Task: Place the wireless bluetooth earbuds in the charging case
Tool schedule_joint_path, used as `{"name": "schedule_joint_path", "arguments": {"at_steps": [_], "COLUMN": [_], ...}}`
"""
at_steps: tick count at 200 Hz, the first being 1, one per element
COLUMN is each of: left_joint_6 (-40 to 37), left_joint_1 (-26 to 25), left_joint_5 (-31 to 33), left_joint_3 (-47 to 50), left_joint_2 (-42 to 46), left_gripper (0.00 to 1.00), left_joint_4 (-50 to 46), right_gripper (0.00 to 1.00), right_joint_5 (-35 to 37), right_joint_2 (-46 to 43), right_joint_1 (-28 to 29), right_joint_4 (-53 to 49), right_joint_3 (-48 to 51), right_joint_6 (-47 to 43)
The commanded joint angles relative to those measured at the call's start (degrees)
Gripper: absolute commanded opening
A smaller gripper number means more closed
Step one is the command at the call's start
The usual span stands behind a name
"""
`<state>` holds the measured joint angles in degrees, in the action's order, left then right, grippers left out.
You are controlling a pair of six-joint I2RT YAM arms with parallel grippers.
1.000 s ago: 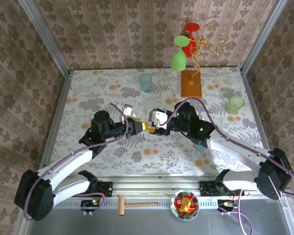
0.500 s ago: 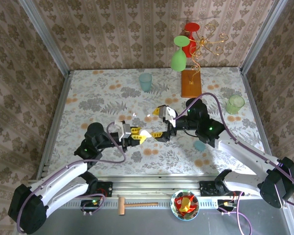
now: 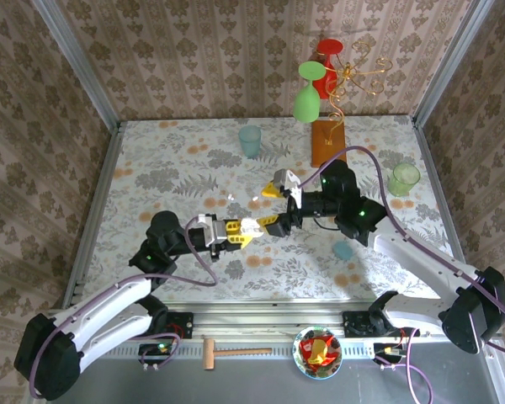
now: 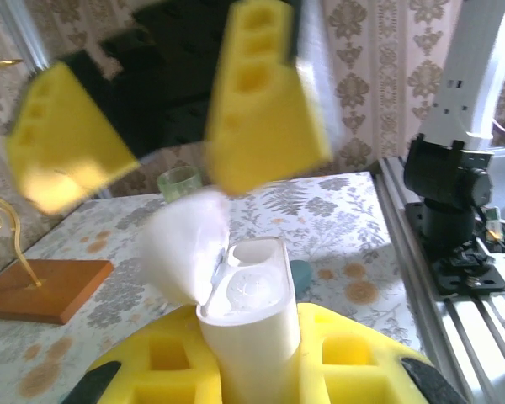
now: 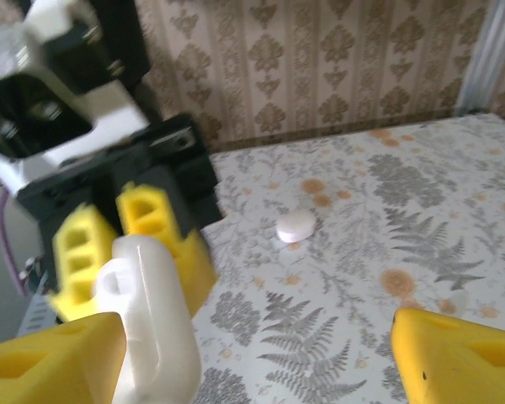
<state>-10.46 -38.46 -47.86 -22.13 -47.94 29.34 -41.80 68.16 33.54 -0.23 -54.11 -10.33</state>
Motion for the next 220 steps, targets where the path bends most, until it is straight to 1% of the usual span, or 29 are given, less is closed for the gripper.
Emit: {"name": "schedule_joint_path", "arguments": {"at_steps": [1, 31, 41, 60, 81, 92, 99, 106, 112, 116, 122, 129, 137, 152, 173, 184, 205, 220], "left_joint_6": [-2.5, -1.5, -0.4, 1.7, 3.1, 4.8, 5.2, 3.8, 1.1, -1.1, -2.3, -1.1, -0.3, -1.1, -2.8, -4.2, -4.1, -4.6], "left_joint_1": [-0.8, -0.6, -0.5, 0.5, 2.4, 4.1, 5.2, 6.2, 6.9, 7.0, 7.1, 7.7, 8.6, 9.3, 10.1, 10.0, 9.8, 9.1], "left_joint_5": [-3.5, -0.6, 1.5, 3.7, 5.9, 6.9, 6.0, 4.1, 0.4, -0.9, -0.8, -1.0, -3.4, -6.7, -11.2, -13.2, -14.7, -14.8], "left_joint_3": [0.1, -1.0, -1.5, -2.4, -1.9, -1.8, -2.1, -2.2, -2.0, -2.4, -3.7, -4.6, -5.9, -7.5, -8.7, -8.7, -9.0, -8.9], "left_joint_2": [-0.8, -3.8, -5.5, -10.4, -17.8, -22.3, -25.5, -28.9, -31.6, -32.4, -33.4, -34.8, -36.0, -37.4, -39.2, -39.9, -41.2, -41.9], "left_gripper": [0.0, 0.0, 0.0, 0.0, 0.0, 0.0, 0.0, 0.0, 0.0, 0.0, 0.0, 0.0, 0.0, 0.0, 0.0, 0.0, 0.0, 0.0], "left_joint_4": [2.4, 4.2, 5.9, 10.7, 22.3, 30.6, 35.8, 42.4, 46.3, 45.5, 44.1, 44.6, 45.0, 44.8, 44.9, 45.0, 45.1, 45.2], "right_gripper": [0.82, 0.82, 0.83, 0.89, 0.95, 0.97, 0.97, 0.97, 0.97, 0.97, 0.96, 0.96, 0.95, 0.94, 0.92, 0.9, 0.89, 0.9], "right_joint_5": [1.7, 1.7, 1.6, 2.0, 4.7, 7.7, 9.0, 10.4, 11.5, 12.3, 13.7, 15.8, 17.9, 23.3, 31.7, 34.7, 40.0, 44.1], "right_joint_2": [0.7, 0.5, 0.3, -0.5, -1.8, -2.5, -2.7, -2.8, -2.9, -2.9, -2.9, -2.9, -3.0, -3.6, -5.3, -6.2, -7.3, -8.1], "right_joint_1": [-1.2, -1.6, -1.8, -2.6, -4.2, -5.7, -7.0, -8.3, -9.4, -10.2, -11.2, -12.2, -13.0, -14.1, -15.2, -15.4, -15.5, -15.6], "right_joint_4": [0.8, 0.8, 0.9, 2.3, 8.8, 12.3, 14.2, 16.5, 18.0, 18.7, 19.1, 18.7, 17.5, 15.3, 8.3, 4.4, -3.8, -7.1], "right_joint_3": [-2.0, -1.7, -1.8, -2.1, 0.2, 1.8, 2.7, 3.8, 4.7, 5.1, 5.7, 6.2, 6.6, 8.2, 10.5, 11.7, 12.6, 13.9], "right_joint_6": [4.3, 4.5, 5.0, 7.2, 12.9, 16.6, 18.9, 21.2, 23.2, 24.5, 25.9, 27.5, 28.3, 30.5, 33.9, 34.7, 34.8, 35.0]}}
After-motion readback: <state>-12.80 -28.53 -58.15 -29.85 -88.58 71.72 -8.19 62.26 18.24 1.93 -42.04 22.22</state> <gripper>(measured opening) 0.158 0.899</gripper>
